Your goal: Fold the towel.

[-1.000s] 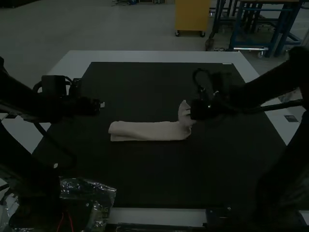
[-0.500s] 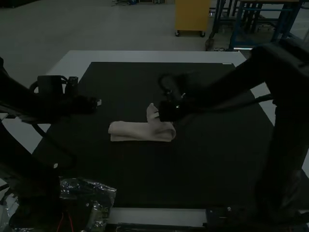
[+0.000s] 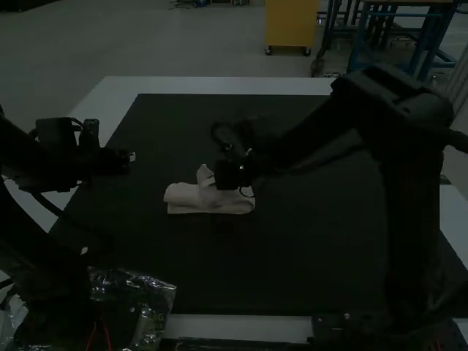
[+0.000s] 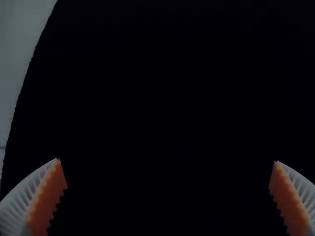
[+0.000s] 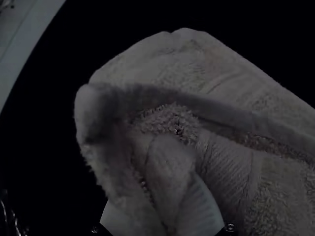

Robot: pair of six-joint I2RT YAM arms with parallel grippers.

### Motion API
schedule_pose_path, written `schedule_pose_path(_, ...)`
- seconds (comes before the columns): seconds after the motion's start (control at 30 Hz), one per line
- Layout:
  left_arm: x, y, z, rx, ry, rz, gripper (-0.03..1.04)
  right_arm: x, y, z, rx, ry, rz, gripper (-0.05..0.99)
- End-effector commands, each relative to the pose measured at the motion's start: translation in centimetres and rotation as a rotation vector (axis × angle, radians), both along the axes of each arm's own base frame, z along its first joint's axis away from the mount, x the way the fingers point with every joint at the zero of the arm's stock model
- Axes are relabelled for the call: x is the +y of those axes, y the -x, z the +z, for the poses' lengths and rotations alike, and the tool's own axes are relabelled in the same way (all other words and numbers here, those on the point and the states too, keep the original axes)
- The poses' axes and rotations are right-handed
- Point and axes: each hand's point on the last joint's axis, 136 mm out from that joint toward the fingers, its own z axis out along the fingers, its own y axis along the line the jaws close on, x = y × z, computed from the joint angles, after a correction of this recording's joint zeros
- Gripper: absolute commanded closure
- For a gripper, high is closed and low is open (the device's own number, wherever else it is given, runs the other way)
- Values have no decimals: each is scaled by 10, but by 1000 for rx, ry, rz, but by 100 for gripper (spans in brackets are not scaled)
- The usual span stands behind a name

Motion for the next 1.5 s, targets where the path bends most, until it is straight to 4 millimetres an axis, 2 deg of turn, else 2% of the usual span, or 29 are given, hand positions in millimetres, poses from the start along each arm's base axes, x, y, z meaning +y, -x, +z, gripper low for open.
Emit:
schedule_pose_path(0.0,4,2,1,-11,-22,-14,4,18,-6,17,-22,-48,16,96)
schedule_pose_path(0.27,9,4,-1,-4,-15,-11,4,39,-17,17,-30,-65,24,96)
schedule_pose_path(0.43,8,6,-3,-1,-16,-14,4,56,-11,11,3,-76,47,95)
schedule_pose_path(0.47,8,6,-3,-1,-17,-15,4,60,-8,11,20,-84,59,89)
schedule_pose_path(0.53,7,6,-3,-3,-18,-20,4,67,-5,11,30,-90,65,62)
schedule_pose_path(0.63,7,6,-2,-8,-25,-23,4,79,2,19,12,-104,92,33)
schedule_pose_path(0.77,7,6,6,-31,-34,-24,4,92,9,32,-8,-125,120,11)
schedule_pose_path(0.83,7,6,11,-45,-38,-23,4,94,9,41,-23,-138,124,8)
schedule_pose_path(1.03,6,6,15,-58,-42,-23,4,89,-1,69,-60,-172,106,8)
schedule_pose_path(1.17,5,6,16,-58,-41,-25,4,68,-20,83,-85,-180,61,8)
schedule_pose_path(1.2,5,6,15,-56,-40,-25,4,63,-22,84,-87,-180,53,12)
schedule_pose_path(1.23,4,7,15,-57,-39,-28,4,59,-24,86,-93,-183,47,23)
schedule_pose_path(1.27,4,6,16,-56,-38,-27,4,54,-24,87,-96,-187,57,43)
schedule_pose_path(1.33,4,6,16,-58,-37,-28,4,49,-20,86,-85,-209,76,93)
schedule_pose_path(1.47,3,6,17,-59,-36,-30,4,43,-9,69,-50,-198,107,96)
